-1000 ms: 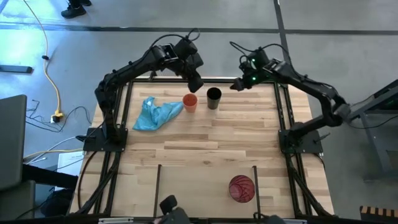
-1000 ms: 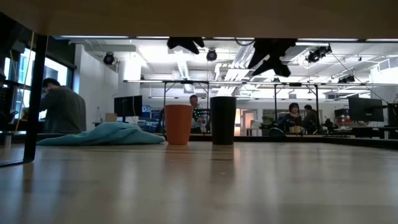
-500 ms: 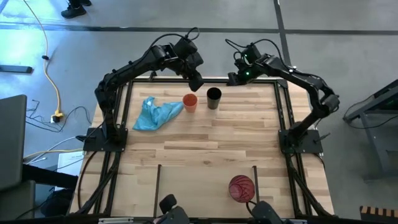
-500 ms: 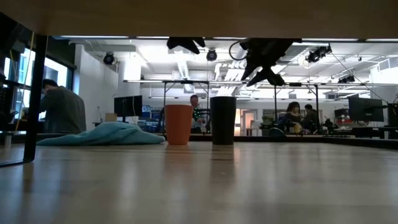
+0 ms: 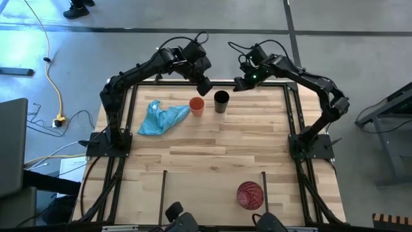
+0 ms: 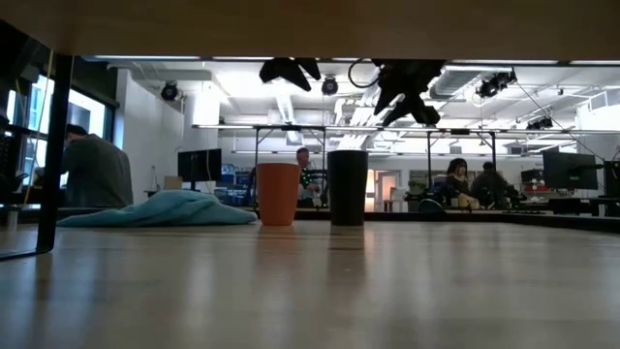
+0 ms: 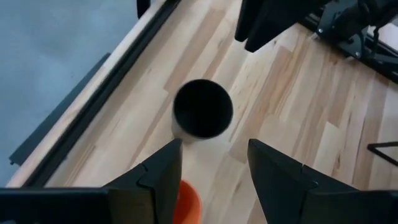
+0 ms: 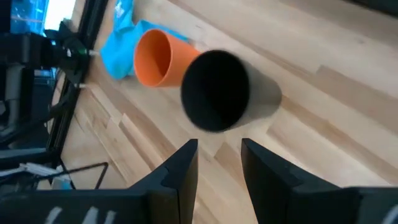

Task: Stack small to large cups/mugs on shelf
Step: Put the black cup on the shelf

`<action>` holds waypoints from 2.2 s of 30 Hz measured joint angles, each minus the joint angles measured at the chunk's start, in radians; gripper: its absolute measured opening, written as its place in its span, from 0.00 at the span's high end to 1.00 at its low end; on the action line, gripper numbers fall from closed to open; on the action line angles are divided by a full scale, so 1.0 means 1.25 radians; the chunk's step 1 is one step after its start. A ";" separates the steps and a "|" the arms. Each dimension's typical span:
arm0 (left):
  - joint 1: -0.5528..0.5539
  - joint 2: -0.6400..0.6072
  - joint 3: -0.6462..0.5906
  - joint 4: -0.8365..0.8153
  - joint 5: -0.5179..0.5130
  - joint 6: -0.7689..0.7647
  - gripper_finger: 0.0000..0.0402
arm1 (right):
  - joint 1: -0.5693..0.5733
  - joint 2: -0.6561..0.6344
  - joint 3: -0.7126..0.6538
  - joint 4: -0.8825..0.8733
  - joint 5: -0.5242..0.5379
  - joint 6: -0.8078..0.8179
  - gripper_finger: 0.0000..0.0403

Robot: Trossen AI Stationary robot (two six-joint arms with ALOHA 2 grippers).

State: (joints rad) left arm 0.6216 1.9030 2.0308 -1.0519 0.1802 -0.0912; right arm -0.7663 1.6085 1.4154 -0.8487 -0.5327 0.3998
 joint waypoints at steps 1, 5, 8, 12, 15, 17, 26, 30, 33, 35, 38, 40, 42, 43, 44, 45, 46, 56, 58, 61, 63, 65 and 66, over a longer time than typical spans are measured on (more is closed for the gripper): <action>0.000 0.000 0.000 0.000 0.001 0.000 0.58 | 0.004 0.000 0.003 -0.020 0.000 -0.004 0.72; 0.000 0.000 0.000 -0.005 0.006 0.000 0.58 | 0.027 0.000 0.008 -0.090 0.001 -0.019 0.72; 0.000 0.000 0.000 -0.008 0.019 -0.004 0.58 | 0.041 0.000 0.008 -0.130 0.002 -0.016 0.72; 0.000 0.000 0.000 -0.013 0.023 -0.009 0.58 | 0.054 0.000 0.008 -0.143 0.001 0.044 0.72; -0.001 0.000 0.000 -0.027 0.023 -0.009 0.58 | 0.072 0.000 0.008 -0.143 0.001 0.106 0.72; 0.000 0.000 0.000 -0.039 0.023 -0.008 0.58 | 0.092 0.000 0.008 -0.138 0.000 0.133 0.72; 0.000 0.000 0.000 -0.109 0.023 0.028 0.58 | 0.159 0.000 0.008 0.037 0.034 0.258 0.72; 0.000 0.000 0.000 -0.158 0.023 0.051 0.58 | 0.162 0.000 0.008 0.060 0.160 0.365 0.72; 0.000 0.000 0.000 -0.191 0.022 0.068 0.58 | 0.191 0.002 0.008 0.159 0.215 0.466 0.72; 0.001 0.000 0.000 -0.212 0.021 0.080 0.58 | 0.207 0.006 0.008 0.231 0.220 0.517 0.72; 0.001 0.000 0.000 -0.252 0.020 0.106 0.58 | 0.216 0.017 0.008 0.232 0.268 0.562 0.72; 0.001 0.000 0.000 -0.274 0.020 0.127 0.58 | 0.215 0.019 0.008 0.189 0.299 0.577 0.72; 0.001 0.000 0.000 -0.285 0.020 0.143 0.58 | 0.221 0.019 0.008 0.148 0.338 0.578 0.72; 0.001 0.000 0.000 -0.286 0.020 0.151 0.58 | 0.225 0.019 0.008 0.128 0.356 0.584 0.72; 0.001 0.000 0.000 -0.286 0.020 0.158 0.58 | 0.230 0.019 0.008 0.111 0.369 0.590 0.72; 0.001 0.000 0.000 -0.285 0.020 0.166 0.58 | 0.233 0.019 0.008 0.101 0.378 0.598 0.72; 0.001 0.000 0.000 -0.284 0.020 0.175 0.58 | 0.236 0.019 0.008 0.099 0.379 0.602 0.72; 0.000 -0.002 -0.013 -0.062 0.030 0.224 0.58 | 0.274 0.017 0.008 0.080 0.399 0.598 0.72; 0.000 -0.002 -0.028 -0.021 0.029 0.197 0.58 | 0.278 0.017 0.008 0.063 0.401 0.595 0.72; 0.005 0.007 -0.057 0.018 0.030 0.158 0.58 | 0.283 0.011 0.008 0.052 0.406 0.568 0.72; 0.012 0.029 -0.069 0.005 0.043 0.134 0.58 | 0.289 -0.003 0.008 0.051 0.404 0.554 0.72; 0.014 0.058 -0.071 -0.006 0.053 0.108 0.58 | 0.292 -0.024 0.008 0.052 0.396 0.534 0.72; 0.019 0.071 -0.072 -0.019 0.057 0.097 0.58 | 0.295 -0.038 0.007 0.052 0.391 0.524 0.72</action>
State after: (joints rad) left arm 0.6450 1.9913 1.9404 -1.0757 0.2516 0.0304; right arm -0.3973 1.5615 1.4246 -0.7837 -0.0441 1.0553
